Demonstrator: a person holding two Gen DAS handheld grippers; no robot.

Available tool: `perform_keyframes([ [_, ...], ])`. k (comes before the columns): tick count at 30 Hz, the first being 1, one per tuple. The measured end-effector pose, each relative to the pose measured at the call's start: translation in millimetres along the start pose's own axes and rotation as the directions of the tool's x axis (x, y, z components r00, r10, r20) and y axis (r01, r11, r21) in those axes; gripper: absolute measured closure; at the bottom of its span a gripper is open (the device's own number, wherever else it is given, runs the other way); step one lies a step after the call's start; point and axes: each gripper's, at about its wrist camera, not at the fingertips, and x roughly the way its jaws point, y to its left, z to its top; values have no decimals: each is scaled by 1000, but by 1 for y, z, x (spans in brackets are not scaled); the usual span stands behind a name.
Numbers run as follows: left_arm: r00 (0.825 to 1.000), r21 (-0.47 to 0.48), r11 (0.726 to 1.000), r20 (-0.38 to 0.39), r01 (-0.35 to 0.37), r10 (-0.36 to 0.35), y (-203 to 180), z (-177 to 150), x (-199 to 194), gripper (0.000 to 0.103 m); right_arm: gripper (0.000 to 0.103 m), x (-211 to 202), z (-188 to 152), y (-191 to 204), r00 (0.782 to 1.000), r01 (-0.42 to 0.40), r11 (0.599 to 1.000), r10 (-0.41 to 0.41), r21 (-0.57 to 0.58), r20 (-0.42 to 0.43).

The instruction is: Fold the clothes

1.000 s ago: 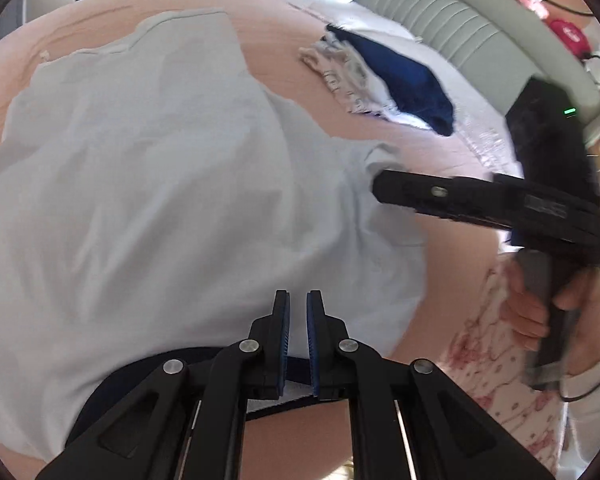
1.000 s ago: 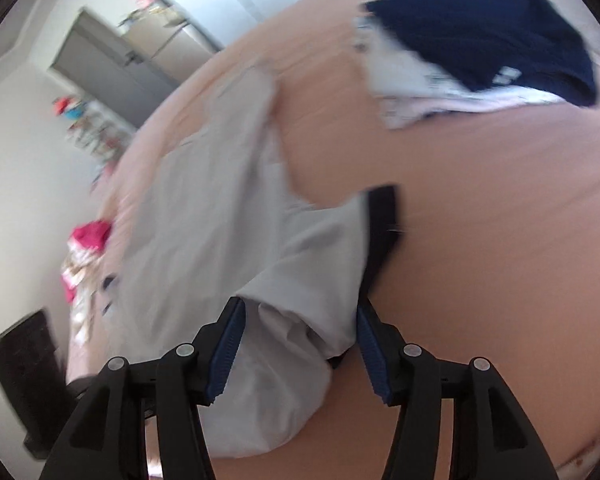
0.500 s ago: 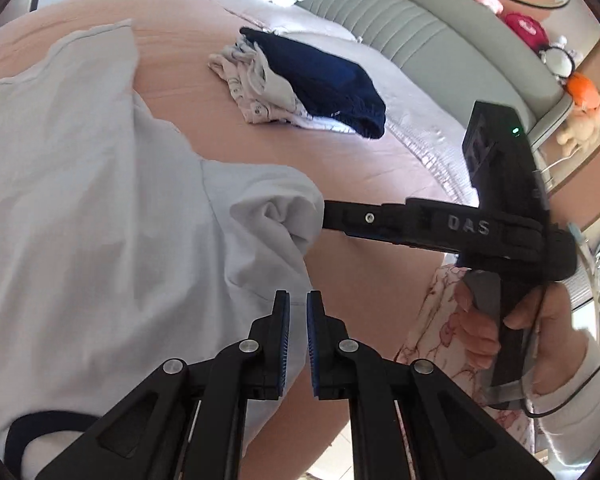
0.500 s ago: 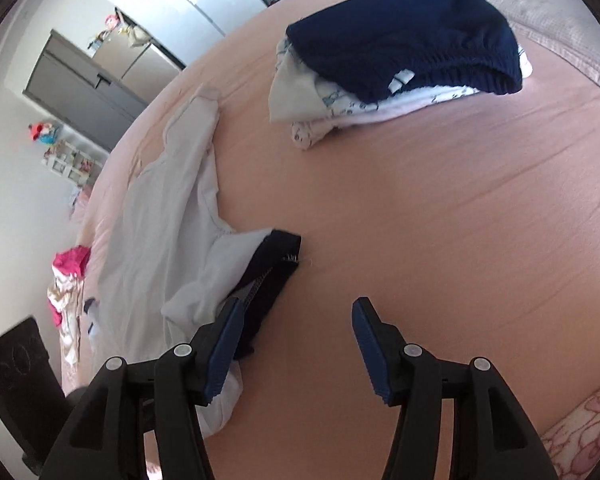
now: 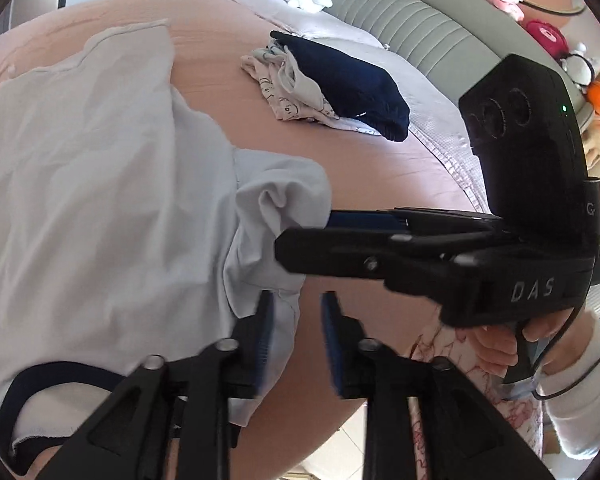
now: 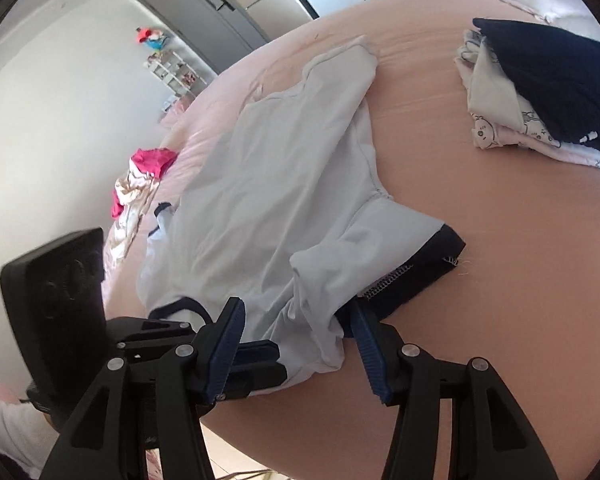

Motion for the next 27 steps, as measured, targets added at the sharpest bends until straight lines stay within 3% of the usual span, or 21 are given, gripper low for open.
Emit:
perform_keyframes([
  [1,999,3,999,2,-35,35,-2,-1,5,30,49,0,-5,1,1000,18,1000,-19,-18,-17],
  [3,997,-5,997,13,-75,75,-3,-1,17,30,53,2,-10,-5,997,67,998,-67,-11,-22],
  [4,994,4,994,20,-107,107,-3,-2,22,30,64,3,-11,-11,997,78,997,-78,8,-22],
  [5,990,13,990,28,-141,140,-3,-3,27,34,82,4,-10,-21,998,61,997,-60,48,-15],
  [6,982,18,983,42,-183,182,-2,-4,29,55,95,6,-9,-31,999,43,995,-42,89,-8],
  [7,974,20,974,49,-224,223,-2,-3,30,73,100,7,-8,-40,1000,29,992,-29,124,0],
  [9,975,3,977,61,-213,213,2,0,26,84,100,4,-2,-50,999,44,989,-46,144,10],
  [12,974,-24,977,80,-211,212,10,6,15,87,100,-1,5,-30,987,161,987,-161,-14,8],
  [14,970,-35,975,92,-222,224,14,9,9,88,100,-9,5,-12,958,287,948,-286,-142,25],
  [16,972,-70,976,100,-206,213,21,10,2,88,100,-20,3,0,937,346,907,-347,-242,40],
  [20,986,-90,988,98,-123,132,26,7,-10,88,100,-37,-4,-5,867,480,816,-496,-322,37],
  [23,998,-61,997,44,-36,39,20,0,-8,88,100,-46,-8,-18,812,564,758,-582,-327,51],
  [27,998,-19,998,-44,52,-53,9,-12,1,88,100,-64,-10,-33,808,585,786,-585,-197,64],
])
